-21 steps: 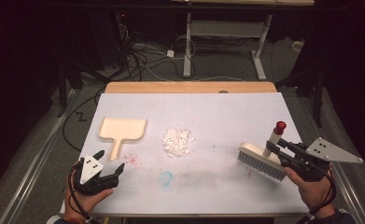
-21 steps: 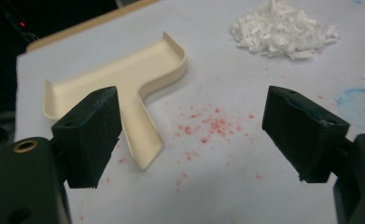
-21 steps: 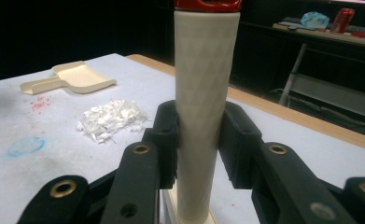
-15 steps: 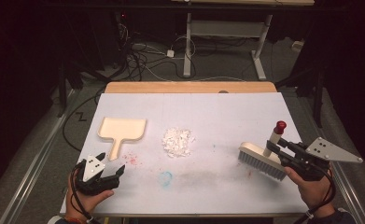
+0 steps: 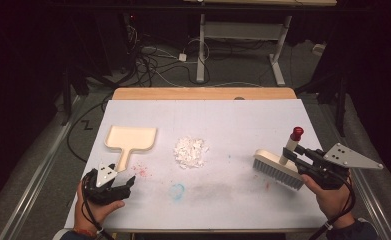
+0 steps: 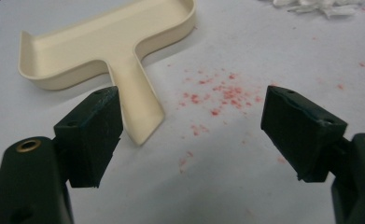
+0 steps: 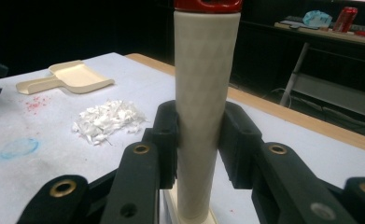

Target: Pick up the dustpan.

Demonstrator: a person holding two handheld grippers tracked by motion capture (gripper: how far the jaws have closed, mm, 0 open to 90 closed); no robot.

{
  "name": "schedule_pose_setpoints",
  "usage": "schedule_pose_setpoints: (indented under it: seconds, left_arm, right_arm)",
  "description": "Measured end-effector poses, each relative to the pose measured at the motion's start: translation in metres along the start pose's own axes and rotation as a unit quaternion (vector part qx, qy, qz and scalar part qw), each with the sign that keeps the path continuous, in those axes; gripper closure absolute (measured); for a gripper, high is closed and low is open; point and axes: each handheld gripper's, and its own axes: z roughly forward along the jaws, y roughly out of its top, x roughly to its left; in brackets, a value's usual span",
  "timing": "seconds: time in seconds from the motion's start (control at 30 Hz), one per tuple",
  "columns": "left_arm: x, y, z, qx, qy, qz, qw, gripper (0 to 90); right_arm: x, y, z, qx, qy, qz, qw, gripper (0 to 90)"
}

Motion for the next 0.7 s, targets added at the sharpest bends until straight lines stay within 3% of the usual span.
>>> schedule_pose_setpoints:
  seconds: [0.1,0.13,0.17,0.27,0.3,0.43,0.57,0.63,0.7]
  left_arm:
    - [0.009,0.008,0.008,0.005,0.006,-0.021,0.9998,20.0]
    - [0.014,0.012,0.017,0.020,0.023,-0.033,0.9990,20.3]
    - [0.017,0.014,0.023,0.027,0.026,-0.042,0.9984,20.7]
    - [0.022,0.018,0.035,0.044,0.021,-0.058,0.9971,21.0]
    - [0.024,0.022,0.046,0.060,0.018,-0.067,0.9958,21.1]
    - [0.029,0.027,0.065,0.081,0.020,-0.098,0.9917,24.3]
    - [0.038,0.031,0.074,0.076,0.018,-0.130,0.9884,26.8]
    - [0.041,0.033,0.077,0.069,0.029,-0.142,0.9869,37.5]
    - [0.042,0.036,0.080,0.071,0.035,-0.141,0.9868,43.3]
  right_arm:
    - [0.001,0.000,0.000,0.000,0.000,-0.002,1.0000,70.7]
    - [0.001,0.001,0.000,-0.001,0.000,-0.002,1.0000,70.7]
    - [0.001,0.001,0.000,-0.002,0.000,-0.002,1.0000,70.7]
    - [0.000,0.001,0.000,-0.003,0.000,0.001,1.0000,70.7]
    - [-0.001,0.001,0.000,-0.002,-0.001,0.001,1.0000,70.7]
    - [-0.001,0.000,0.001,0.002,-0.001,0.000,1.0000,70.7]
    - [0.000,0.000,0.002,0.005,0.002,-0.002,1.0000,70.7]
    - [0.000,0.000,0.002,0.005,0.005,-0.003,1.0000,70.7]
    - [-0.001,0.000,0.003,0.004,0.006,-0.004,1.0000,70.7]
